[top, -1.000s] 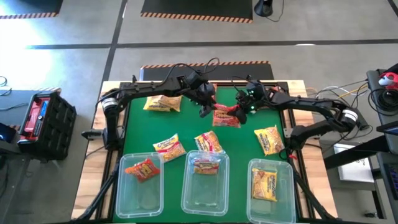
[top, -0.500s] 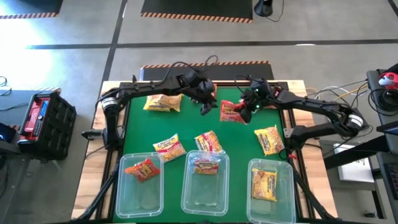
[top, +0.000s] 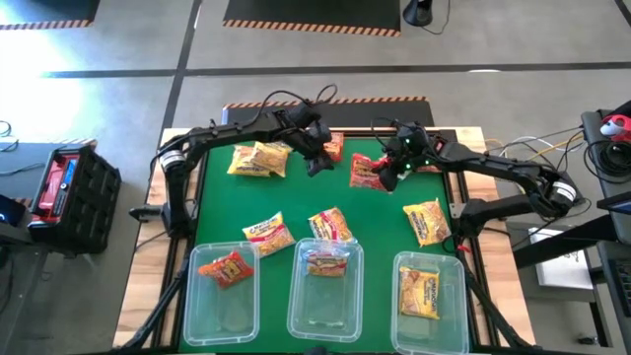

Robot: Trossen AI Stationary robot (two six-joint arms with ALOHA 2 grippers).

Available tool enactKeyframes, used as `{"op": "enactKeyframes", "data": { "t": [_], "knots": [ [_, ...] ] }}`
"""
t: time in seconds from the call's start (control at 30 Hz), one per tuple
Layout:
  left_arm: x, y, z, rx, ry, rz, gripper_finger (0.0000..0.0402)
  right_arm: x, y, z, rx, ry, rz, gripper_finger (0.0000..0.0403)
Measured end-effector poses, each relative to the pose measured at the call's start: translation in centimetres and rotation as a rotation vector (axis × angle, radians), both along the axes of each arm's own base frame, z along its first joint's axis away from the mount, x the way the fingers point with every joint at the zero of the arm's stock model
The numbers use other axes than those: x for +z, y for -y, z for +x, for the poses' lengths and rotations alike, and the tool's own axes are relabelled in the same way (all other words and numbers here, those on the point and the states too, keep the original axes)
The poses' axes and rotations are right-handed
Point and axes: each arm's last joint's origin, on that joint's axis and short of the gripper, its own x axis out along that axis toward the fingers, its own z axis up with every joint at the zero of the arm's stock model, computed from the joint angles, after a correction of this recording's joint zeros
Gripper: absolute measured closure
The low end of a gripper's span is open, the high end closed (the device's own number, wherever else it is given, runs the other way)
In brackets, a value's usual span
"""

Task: Sort Maruchan noodles
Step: Put the orange noodle pack into the left transparent bin

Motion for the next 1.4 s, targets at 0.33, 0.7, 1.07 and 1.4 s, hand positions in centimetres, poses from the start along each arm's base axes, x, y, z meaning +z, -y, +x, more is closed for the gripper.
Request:
{"op": "enactKeyframes", "data": {
  "t": [0.33,0.7,1.07,1.4],
  "knots": [
    [1.0,0.7,1.4,-0.017,0.125,0.069,0.0239,3.8,0.2,0.3,0.104,-0.064,-0.098,0.0332],
    [1.7,1.2,2.4,-0.052,0.213,0.230,0.0172,4.7,0.8,1.1,0.209,-0.157,-0.132,0.0332],
    [2.8,1.8,3.3,-0.100,0.322,0.396,0.0155,7.0,2.1,2.8,0.320,-0.148,-0.264,0.0332],
    [3.1,1.7,3.5,-0.049,0.337,0.464,0.0154,7.8,2.4,5.1,0.435,-0.155,-0.331,0.0332]
  ]
}}
